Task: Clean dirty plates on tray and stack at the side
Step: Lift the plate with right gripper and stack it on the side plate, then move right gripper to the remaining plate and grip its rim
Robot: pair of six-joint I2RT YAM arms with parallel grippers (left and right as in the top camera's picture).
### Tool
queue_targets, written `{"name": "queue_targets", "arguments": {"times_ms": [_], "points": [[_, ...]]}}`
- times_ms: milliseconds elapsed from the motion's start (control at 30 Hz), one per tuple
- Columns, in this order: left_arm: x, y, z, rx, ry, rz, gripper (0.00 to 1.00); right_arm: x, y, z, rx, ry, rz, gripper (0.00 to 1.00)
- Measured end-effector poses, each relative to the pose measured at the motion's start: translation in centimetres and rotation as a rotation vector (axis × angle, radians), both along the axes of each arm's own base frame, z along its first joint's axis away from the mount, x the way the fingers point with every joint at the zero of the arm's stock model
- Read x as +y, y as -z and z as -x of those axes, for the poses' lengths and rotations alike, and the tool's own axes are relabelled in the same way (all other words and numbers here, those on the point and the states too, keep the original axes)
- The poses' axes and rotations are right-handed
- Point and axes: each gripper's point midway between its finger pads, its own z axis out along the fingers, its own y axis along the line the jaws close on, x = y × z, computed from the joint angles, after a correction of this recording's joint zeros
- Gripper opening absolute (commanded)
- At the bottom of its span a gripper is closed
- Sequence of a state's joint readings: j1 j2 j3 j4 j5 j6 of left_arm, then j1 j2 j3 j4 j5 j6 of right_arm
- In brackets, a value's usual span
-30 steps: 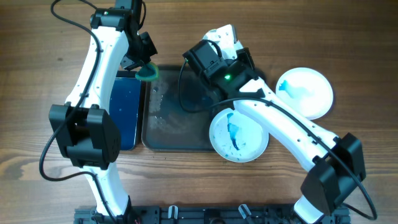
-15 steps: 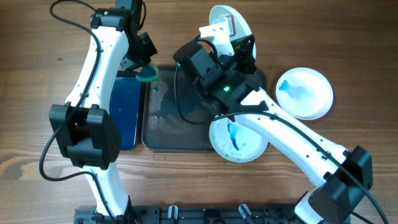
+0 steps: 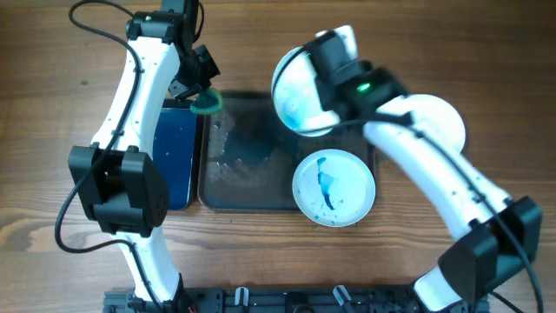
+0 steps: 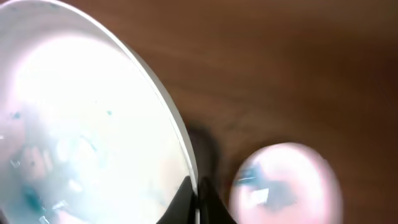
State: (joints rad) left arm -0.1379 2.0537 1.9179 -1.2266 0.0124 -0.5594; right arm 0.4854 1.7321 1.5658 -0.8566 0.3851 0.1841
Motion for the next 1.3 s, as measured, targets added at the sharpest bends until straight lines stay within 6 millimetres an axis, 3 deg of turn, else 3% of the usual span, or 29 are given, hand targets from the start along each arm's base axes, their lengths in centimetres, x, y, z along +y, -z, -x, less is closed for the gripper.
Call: {"name": "queue_targets", "arguments": {"times_ms": [67, 133, 267, 433, 500, 567, 733, 867, 1067, 1233, 1300], "points": [[0.0, 0.0, 0.2, 0.009, 0.0, -0.001, 0.04, -1.0, 0.9, -0.4, 0.079, 0.02, -0.187, 0.04], [0.0, 0.1, 0.3, 0.012, 0.0, -0.002, 0.04, -3.3, 1.3, -0.8, 0.137, 0.078, -0.342, 0.04], [0.0, 0.1, 0.3, 0.012, 0.0, -0.002, 0.04, -11.3, 1.7, -0.8, 0.202, 0.314, -0.548, 0.04], [0.0, 0.1, 0.3, 0.012, 0.0, -0.002, 0.04, -22.0, 3.0, 1.7, 0.21, 0.652, -0.595, 0.05], [0.0, 0.1, 0.3, 0.012, 0.0, -0.002, 0.04, -24.6, 4.2, 3.1, 0.22, 0.744, -0.58, 0.04], [0.0, 0.1, 0.3, 0.012, 0.0, -0.002, 0.04, -25.8, 6.2, 4.9, 0.26, 0.82, -0.565, 0.04], [0.0, 0.1, 0.3, 0.012, 0.0, -0.002, 0.04, -26.5, 11.8, 7.6, 0.303, 0.927, -0.522, 0.04], [0.0, 0.1, 0.3, 0.012, 0.0, -0.002, 0.04, -26.3, 13.7, 9.0, 0.335, 0.949, -0.503, 0.1], [0.0, 0.0, 0.2, 0.008, 0.0, -0.001, 0.04, -26.1, 13.8, 9.1, 0.346, 0.936, -0.508, 0.47], [0.0, 0.0, 0.0, 0.001, 0.0, -0.001, 0.04, -24.0, 10.7, 7.2, 0.363, 0.776, -0.551, 0.49], [0.0, 0.0, 0.0, 0.0, 0.0, 0.0, 0.04, -21.1, 8.6, 5.1, 0.344, 0.623, -0.548, 0.5]]}}
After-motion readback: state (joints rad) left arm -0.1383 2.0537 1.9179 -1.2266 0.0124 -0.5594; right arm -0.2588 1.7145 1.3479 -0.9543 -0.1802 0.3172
